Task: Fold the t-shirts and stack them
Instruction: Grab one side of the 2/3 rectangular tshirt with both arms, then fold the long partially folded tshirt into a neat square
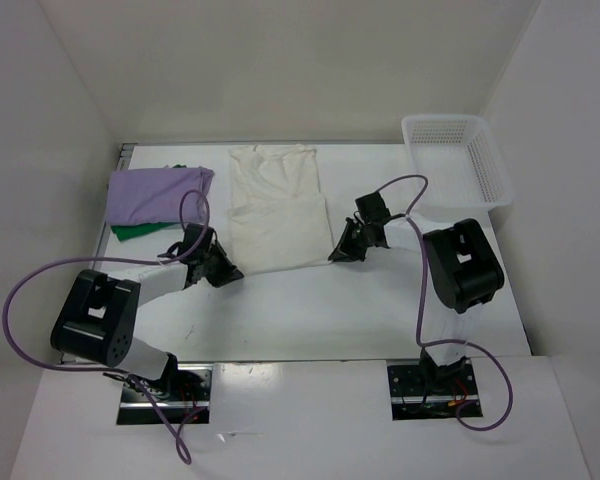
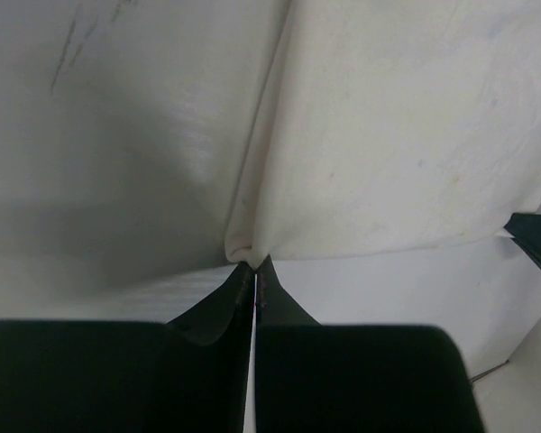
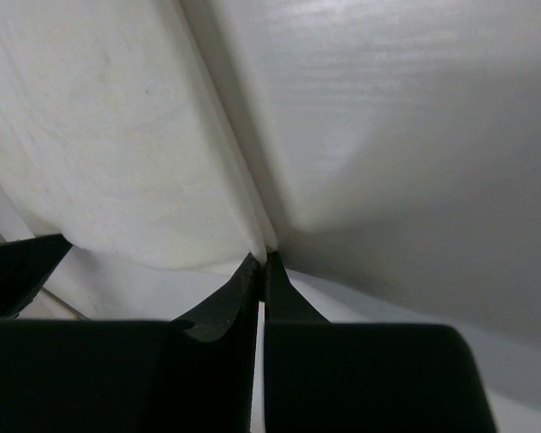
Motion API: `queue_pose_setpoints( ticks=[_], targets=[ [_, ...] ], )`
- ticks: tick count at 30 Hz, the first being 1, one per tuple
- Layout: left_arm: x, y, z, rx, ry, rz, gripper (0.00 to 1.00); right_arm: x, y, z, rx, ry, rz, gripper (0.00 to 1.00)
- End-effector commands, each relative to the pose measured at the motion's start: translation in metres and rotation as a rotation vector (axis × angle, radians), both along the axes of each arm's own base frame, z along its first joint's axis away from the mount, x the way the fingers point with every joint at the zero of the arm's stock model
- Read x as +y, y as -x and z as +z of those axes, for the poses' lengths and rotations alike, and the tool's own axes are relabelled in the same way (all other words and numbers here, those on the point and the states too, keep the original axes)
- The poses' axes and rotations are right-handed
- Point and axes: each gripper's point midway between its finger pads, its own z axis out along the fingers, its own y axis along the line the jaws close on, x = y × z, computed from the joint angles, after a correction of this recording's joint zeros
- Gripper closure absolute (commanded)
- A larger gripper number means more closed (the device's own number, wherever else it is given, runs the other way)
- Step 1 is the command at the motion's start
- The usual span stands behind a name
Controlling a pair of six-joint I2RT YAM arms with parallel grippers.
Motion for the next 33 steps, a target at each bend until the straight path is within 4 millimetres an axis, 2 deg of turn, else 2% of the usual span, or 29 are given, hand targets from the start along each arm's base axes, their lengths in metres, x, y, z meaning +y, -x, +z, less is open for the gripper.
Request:
queue_pose_setpoints(
  ticks=[1, 3, 4, 5, 6, 7, 8, 9, 11, 13, 16, 17, 18, 19, 20, 21, 22, 23, 24, 25, 26, 27, 28, 29, 30, 31, 32, 33],
  targets=[
    [0.009, 0.012, 0.012, -0.004, -0.055, -0.041, 1.0, -0.007, 0.018, -0.001, 0.005, 0.052, -0.024, 0.99],
    [0.007, 0.021, 0.021, -0.001, -0.04, -0.064, 1.0, -0.009, 0.036, 0.009, 0.009, 0.054, -0.037, 0.99],
    [0.005, 0.034, 0.029, 0.012, -0.016, -0.083, 1.0, -0.005, 0.046, 0.012, 0.007, 0.053, -0.017, 0.99],
    [0.005, 0.045, 0.028, 0.022, -0.013, -0.097, 1.0, -0.011, 0.058, 0.02, 0.007, 0.052, -0.035, 0.99],
    [0.005, 0.049, 0.034, 0.018, -0.004, -0.103, 1.0, -0.009, 0.068, 0.024, 0.008, 0.048, -0.027, 0.99],
    [0.007, 0.063, 0.043, 0.021, 0.003, -0.108, 1.0, -0.012, 0.074, 0.028, 0.013, 0.039, -0.042, 0.99],
    [0.004, 0.069, 0.05, 0.016, 0.025, -0.123, 1.0, -0.015, 0.095, 0.024, 0.049, 0.053, -0.033, 1.0],
    [0.003, 0.078, 0.054, 0.02, 0.039, -0.132, 1.0, -0.014, 0.103, 0.041, 0.006, 0.031, -0.018, 1.0],
    [-0.008, 0.098, 0.067, 0.032, 0.116, -0.168, 1.0, -0.023, 0.122, 0.044, 0.024, 0.026, -0.038, 1.0],
    [-0.011, 0.112, 0.072, 0.056, 0.136, -0.181, 1.0, -0.026, 0.133, 0.064, -0.003, -0.007, -0.039, 1.0],
    [-0.012, 0.096, 0.1, -0.005, 0.119, -0.188, 1.0, -0.024, 0.125, 0.079, -0.014, -0.032, -0.046, 1.0],
    [-0.012, 0.086, 0.109, -0.034, 0.103, -0.194, 1.0, -0.022, 0.108, 0.092, -0.062, -0.032, -0.03, 1.0],
    [-0.015, 0.063, 0.131, -0.088, 0.091, -0.193, 1.0, -0.028, 0.094, 0.096, -0.075, -0.024, -0.048, 1.0],
    [-0.016, 0.046, 0.143, -0.141, 0.074, -0.204, 1.0, -0.03, 0.081, 0.1, -0.091, -0.016, -0.05, 1.0],
    [-0.014, 0.031, 0.151, -0.171, 0.06, -0.198, 1.0, -0.026, 0.056, 0.11, -0.114, -0.012, -0.051, 1.0],
    [-0.011, 0.013, 0.148, -0.159, 0.05, -0.183, 1.0, -0.028, 0.041, 0.115, -0.144, 0.001, -0.034, 1.0],
    [-0.007, -0.013, 0.169, -0.233, 0.076, -0.157, 1.0, -0.032, 0.022, 0.122, -0.166, 0.007, -0.046, 1.0],
    [-0.004, -0.027, 0.173, -0.251, 0.076, -0.142, 1.0, -0.027, -0.009, 0.133, -0.199, 0.007, -0.043, 1.0],
    [-0.002, -0.047, 0.167, -0.256, 0.075, -0.127, 1.0, -0.025, -0.023, 0.136, -0.221, 0.024, -0.03, 1.0],
    [0.001, -0.06, 0.167, -0.264, 0.074, -0.115, 1.0, -0.033, -0.043, 0.137, -0.231, 0.032, -0.051, 1.0],
    [0.004, -0.079, 0.18, -0.308, 0.063, -0.107, 1.0, -0.029, -0.068, 0.158, -0.288, 0.013, -0.048, 1.0],
    [0.004, -0.093, 0.163, -0.265, 0.044, -0.106, 1.0, -0.025, -0.083, 0.134, -0.242, 0.032, -0.039, 1.0],
    [0.004, -0.11, 0.165, -0.292, 0.039, -0.1, 1.0, -0.028, -0.097, 0.13, -0.243, 0.042, -0.039, 1.0],
    [0.007, -0.121, 0.162, -0.289, 0.031, -0.097, 1.0, -0.029, -0.121, 0.148, -0.279, 0.027, -0.051, 1.0],
    [0.007, -0.147, 0.159, -0.299, 0.013, -0.092, 1.0, -0.024, -0.132, 0.126, -0.243, 0.029, -0.033, 1.0],
    [0.005, -0.161, 0.159, -0.308, 0.013, -0.092, 1.0, -0.027, -0.145, 0.126, -0.251, 0.028, -0.046, 1.0],
    [0.008, -0.174, 0.156, -0.313, 0.012, -0.082, 1.0, -0.027, -0.172, 0.149, -0.33, 0.018, -0.048, 1.0],
    [0.008, -0.188, 0.134, -0.277, 0.002, -0.076, 1.0, -0.025, -0.18, 0.119, -0.265, 0.034, -0.045, 1.0]
  ],
)
